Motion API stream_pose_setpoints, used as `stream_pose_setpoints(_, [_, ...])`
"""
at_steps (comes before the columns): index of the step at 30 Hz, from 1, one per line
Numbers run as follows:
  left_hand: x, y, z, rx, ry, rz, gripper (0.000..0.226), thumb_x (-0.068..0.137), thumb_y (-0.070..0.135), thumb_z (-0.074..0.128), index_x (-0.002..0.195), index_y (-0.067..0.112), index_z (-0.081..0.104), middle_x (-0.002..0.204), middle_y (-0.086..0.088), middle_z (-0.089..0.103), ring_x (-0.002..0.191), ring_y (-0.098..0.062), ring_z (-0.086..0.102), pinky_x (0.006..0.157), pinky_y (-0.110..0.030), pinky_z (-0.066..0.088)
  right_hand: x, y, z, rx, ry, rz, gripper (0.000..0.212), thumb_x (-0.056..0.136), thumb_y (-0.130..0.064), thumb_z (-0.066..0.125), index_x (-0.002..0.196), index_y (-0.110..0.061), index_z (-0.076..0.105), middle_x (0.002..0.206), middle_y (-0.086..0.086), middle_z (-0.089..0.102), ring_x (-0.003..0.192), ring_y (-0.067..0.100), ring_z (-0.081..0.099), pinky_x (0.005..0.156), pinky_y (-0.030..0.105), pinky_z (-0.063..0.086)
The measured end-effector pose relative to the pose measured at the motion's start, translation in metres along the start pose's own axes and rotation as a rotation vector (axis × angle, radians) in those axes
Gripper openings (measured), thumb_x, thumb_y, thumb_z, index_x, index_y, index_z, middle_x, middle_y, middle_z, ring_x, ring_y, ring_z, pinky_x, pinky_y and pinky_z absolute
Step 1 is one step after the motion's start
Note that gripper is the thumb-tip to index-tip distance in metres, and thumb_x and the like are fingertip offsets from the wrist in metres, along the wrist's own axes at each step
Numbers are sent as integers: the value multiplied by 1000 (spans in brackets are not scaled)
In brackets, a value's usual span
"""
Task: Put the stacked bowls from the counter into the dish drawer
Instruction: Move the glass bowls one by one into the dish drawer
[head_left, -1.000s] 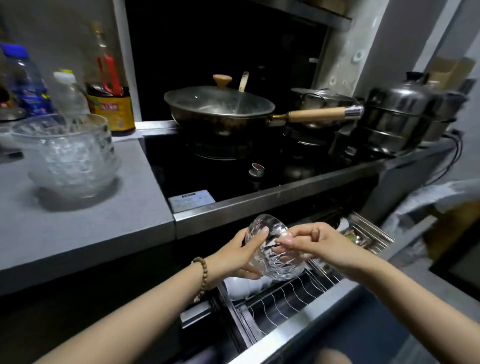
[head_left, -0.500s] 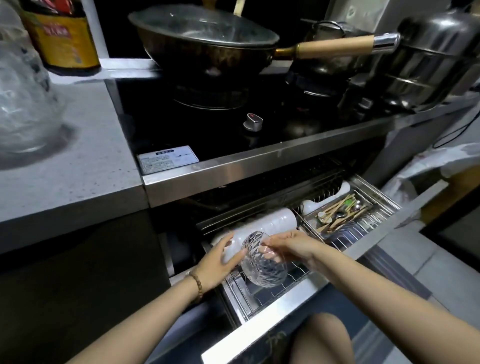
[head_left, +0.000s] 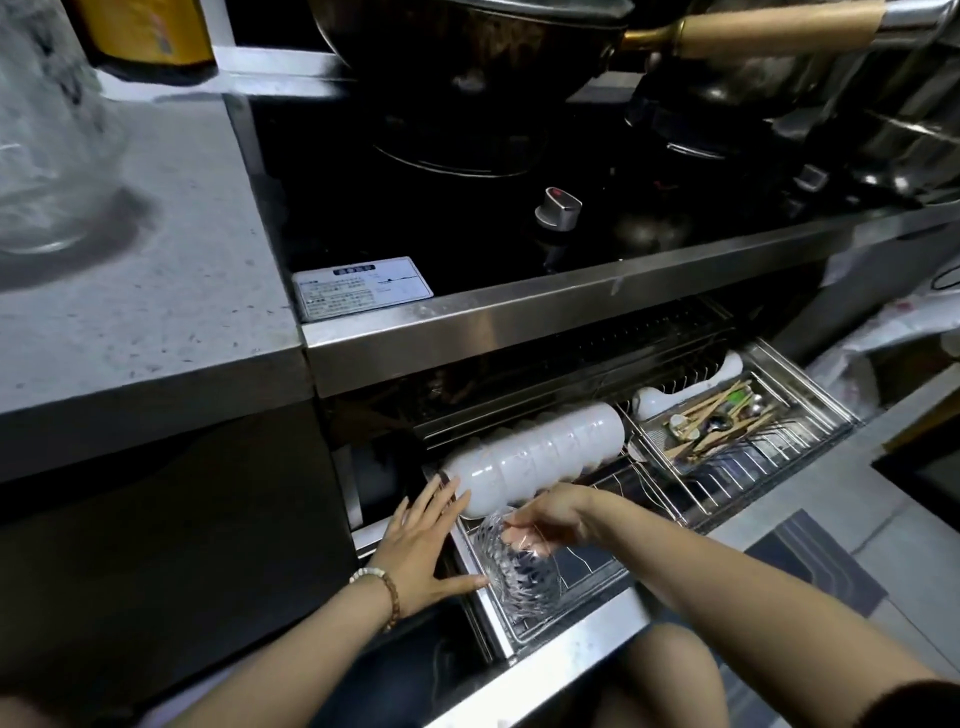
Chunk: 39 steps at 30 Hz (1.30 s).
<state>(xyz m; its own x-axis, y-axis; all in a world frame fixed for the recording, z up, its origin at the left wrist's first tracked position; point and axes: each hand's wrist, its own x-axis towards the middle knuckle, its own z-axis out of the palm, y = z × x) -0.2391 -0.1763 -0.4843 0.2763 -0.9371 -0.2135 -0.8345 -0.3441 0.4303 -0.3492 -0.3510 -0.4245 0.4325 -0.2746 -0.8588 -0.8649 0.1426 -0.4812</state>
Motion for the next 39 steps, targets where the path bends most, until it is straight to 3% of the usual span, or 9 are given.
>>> stream_pose_setpoints(4, [-1,0,1,-45,11,12,105,66,83,38,147,33,-7,147,17,-28,135,-5,-33,114,-34,-11,5,4,2,0,-19,29,26,99,-16,46,77,-13,60,56,-7,66,57,4,52,48,15,40])
stream_pose_setpoints(9, [-2,1,1,-67,5,14,104,68,81,41,148,33,-5,148,18,-26,135,-5,-32,115,-35,-9,10,7,-2,36,-90,49,25,99,-16,45,80,-8,61,71,-2,65,50,-1,61,49,12,48])
stream_pose_setpoints(14, [-2,2,0,-78,-7,10,103,71,77,46,148,31,-4,152,15,-22,136,-6,-31,115,-35,-8,9,8,-4,37,-139,36,20,95,-18,52,84,-7,64,80,1,67,64,3,65,59,15,54])
stream_pose_setpoints(20, [-1,6,-10,-132,-55,-9,99,74,72,50,149,28,4,157,12,-10,141,-7,-23,117,-37,0,-3,6,-7,-180,-25,-38,16,88,-22,65,86,-6,62,83,9,64,67,16,59,67,25,50])
stream_pose_setpoints(24, [1,12,-30,-262,-44,-66,82,80,64,50,146,25,22,156,6,17,145,-11,7,117,-33,14,-25,0,-11,-313,140,-208,22,85,-23,69,101,-11,61,102,9,63,81,16,56,68,22,46])
stream_pose_setpoints(28, [-1,26,-66,-403,-4,-96,62,87,45,57,139,18,37,140,-3,46,122,-15,48,104,-21,35,-75,-7,-22,-317,238,-390,40,86,-25,68,120,-6,58,120,13,64,100,18,59,100,35,46])
stream_pose_setpoints(30, [-5,38,-92,-468,37,-62,53,88,39,58,134,18,42,130,-1,55,112,-13,55,100,-21,40,-107,-12,-30,-291,306,-506,40,85,-27,68,121,-10,60,120,7,65,106,15,61,101,31,47])
stream_pose_setpoints(34, [-24,64,-159,-500,129,91,39,88,37,57,124,24,52,115,7,63,101,-4,59,82,-3,41,-174,-32,-40,-252,428,-721,37,83,-24,70,118,-17,61,121,0,64,108,6,60,90,13,47])
stream_pose_setpoints(39, [-70,87,-247,-504,312,237,35,88,37,57,122,27,55,114,10,64,106,-5,60,96,-23,46,-243,-74,-29,-230,493,-938,37,82,-21,71,117,-25,59,122,0,64,112,7,60,100,24,45])
